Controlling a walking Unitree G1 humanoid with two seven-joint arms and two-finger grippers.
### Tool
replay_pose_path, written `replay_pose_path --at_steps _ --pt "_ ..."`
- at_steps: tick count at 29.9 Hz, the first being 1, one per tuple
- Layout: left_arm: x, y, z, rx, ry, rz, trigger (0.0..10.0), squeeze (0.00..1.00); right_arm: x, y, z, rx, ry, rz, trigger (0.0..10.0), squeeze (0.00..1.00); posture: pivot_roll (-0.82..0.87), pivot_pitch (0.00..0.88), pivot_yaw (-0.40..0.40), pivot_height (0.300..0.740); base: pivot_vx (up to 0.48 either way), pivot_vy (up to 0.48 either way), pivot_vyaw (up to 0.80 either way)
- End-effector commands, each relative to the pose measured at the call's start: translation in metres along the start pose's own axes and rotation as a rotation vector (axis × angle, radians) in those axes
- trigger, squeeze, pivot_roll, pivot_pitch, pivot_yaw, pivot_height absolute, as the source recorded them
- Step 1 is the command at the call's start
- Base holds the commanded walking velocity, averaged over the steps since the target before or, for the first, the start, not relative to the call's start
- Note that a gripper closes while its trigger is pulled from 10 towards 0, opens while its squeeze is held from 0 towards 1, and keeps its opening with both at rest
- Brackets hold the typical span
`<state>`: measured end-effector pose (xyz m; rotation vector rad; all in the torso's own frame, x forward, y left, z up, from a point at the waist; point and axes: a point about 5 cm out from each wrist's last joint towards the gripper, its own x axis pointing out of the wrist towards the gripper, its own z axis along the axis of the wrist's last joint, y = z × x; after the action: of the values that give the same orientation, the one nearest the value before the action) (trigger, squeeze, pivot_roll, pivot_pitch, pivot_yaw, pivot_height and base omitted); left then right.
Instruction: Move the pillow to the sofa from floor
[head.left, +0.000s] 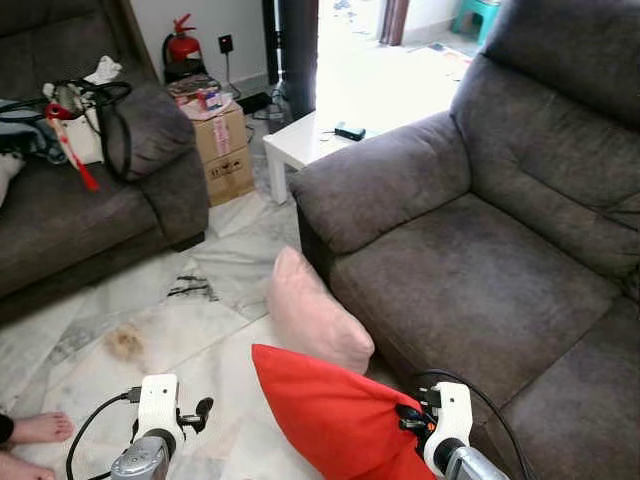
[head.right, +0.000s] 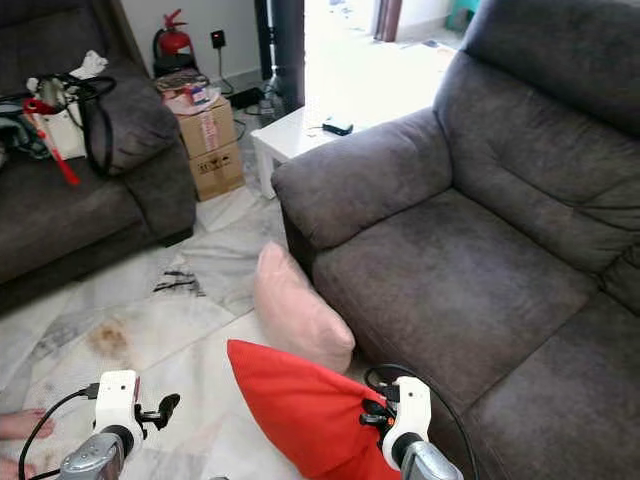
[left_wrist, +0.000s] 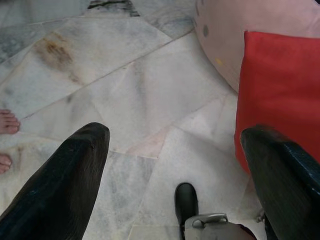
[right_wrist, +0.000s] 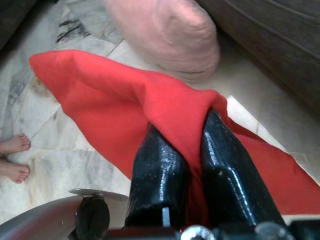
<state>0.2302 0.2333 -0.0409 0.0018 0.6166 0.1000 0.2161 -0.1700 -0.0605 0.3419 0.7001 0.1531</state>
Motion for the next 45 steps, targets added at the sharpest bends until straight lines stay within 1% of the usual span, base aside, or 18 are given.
replay_pose_path --at_steps 1,6,12,13,14,15,16,23,30,34,40,45 --pt "-0.004 0.003 -0.012 -0.006 0.055 0.011 10.0 0.00 -0.003 -0.005 -0.006 0.018 0.027 -0.032 10.0 0.00 0.09 0.066 0.001 0.740 0.000 0.000 -0.74" --pt "-0.004 0.006 -0.012 -0.006 0.062 0.015 10.0 0.00 -0.005 -0.009 -0.007 0.017 0.036 -0.048 10.0 0.00 0.09 0.066 0.001 0.740 0.000 0.000 -0.74" --pt "-0.004 0.007 -0.012 0.026 0.069 0.021 10.0 0.00 -0.007 -0.014 -0.008 0.016 0.040 -0.059 10.0 0.00 0.09 0.081 0.002 0.740 0.000 0.000 -0.74" --pt "-0.004 0.007 -0.013 0.005 0.069 0.024 10.0 0.00 -0.008 -0.015 -0.008 0.017 0.040 -0.060 10.0 0.00 0.09 0.081 0.002 0.740 0.000 0.000 -0.74" --pt "-0.004 0.007 -0.013 0.005 0.069 0.024 10.0 0.00 -0.008 -0.015 -0.008 0.017 0.040 -0.060 10.0 0.00 0.09 0.081 0.002 0.740 0.000 0.000 -0.74" --pt "-0.005 0.007 -0.014 -0.031 0.069 0.032 10.0 0.00 -0.008 -0.016 -0.008 0.018 0.041 -0.063 10.0 0.00 0.09 0.085 0.002 0.740 0.000 0.000 -0.74" --pt "-0.005 0.006 -0.014 -0.035 0.071 0.033 10.0 0.00 -0.008 -0.016 -0.008 0.017 0.042 -0.064 10.0 0.00 0.09 0.087 0.002 0.740 0.000 0.000 -0.74" --pt "-0.008 0.002 -0.022 -0.024 0.074 0.020 10.0 0.00 -0.008 -0.017 -0.006 0.013 0.040 -0.062 10.0 0.00 0.09 0.092 0.000 0.740 0.000 0.403 -0.74" --pt "-0.010 -0.002 -0.028 -0.024 0.088 0.017 10.0 0.00 -0.008 -0.018 -0.004 0.013 0.033 -0.058 10.0 0.00 0.09 0.095 0.000 0.740 0.000 0.000 -0.74" --pt "-0.011 -0.004 -0.030 -0.010 0.087 0.011 10.0 0.00 -0.008 -0.018 -0.003 0.010 0.030 -0.054 10.0 0.00 0.09 0.097 -0.001 0.740 0.000 0.000 -0.74" --pt "-0.013 -0.012 -0.036 -0.014 0.099 0.005 10.0 0.00 -0.009 -0.019 -0.002 0.007 0.021 -0.055 10.0 0.00 0.09 0.097 -0.001 0.740 0.000 0.000 -0.74" --pt "-0.013 -0.012 -0.037 -0.014 0.100 0.004 10.0 0.00 -0.009 -0.020 0.000 0.004 0.013 -0.053 10.0 0.00 0.09 0.098 -0.002 0.740 0.000 0.000 -0.74"
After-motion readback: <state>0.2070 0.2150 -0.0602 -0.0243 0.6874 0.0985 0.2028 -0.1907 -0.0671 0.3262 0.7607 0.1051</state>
